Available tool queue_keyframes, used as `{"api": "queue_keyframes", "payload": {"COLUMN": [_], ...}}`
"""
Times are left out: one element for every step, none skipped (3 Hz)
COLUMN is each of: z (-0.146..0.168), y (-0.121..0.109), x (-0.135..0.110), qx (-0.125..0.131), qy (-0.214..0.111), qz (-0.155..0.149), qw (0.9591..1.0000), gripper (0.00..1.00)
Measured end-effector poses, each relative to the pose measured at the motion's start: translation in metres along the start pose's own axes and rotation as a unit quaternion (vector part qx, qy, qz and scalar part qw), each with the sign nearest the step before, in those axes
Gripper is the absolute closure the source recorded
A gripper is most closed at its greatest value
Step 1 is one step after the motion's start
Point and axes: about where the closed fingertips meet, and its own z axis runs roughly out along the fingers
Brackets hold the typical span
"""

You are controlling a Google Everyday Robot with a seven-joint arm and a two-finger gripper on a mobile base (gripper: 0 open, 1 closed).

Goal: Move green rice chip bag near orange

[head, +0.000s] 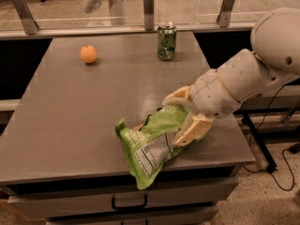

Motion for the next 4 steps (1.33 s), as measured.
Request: {"api": "queue_keyframes", "payload": {"z": [0.000, -0.001, -0.004, -0.004], "y": [0.000, -0.036, -0.060, -0.060], "x": [0.000, -0.005, -0.011, -0.011], "qx": [0.000, 0.036, 0.070, 0.069], "qy": [0.000, -0.017, -0.028, -0.028], "qz": [0.000, 0.040, 0.085, 0.085], "qw": [1.0000, 0.9984, 0.9936, 0.9936], "gripper": [1.00, 1.00, 1.00, 1.00]}}
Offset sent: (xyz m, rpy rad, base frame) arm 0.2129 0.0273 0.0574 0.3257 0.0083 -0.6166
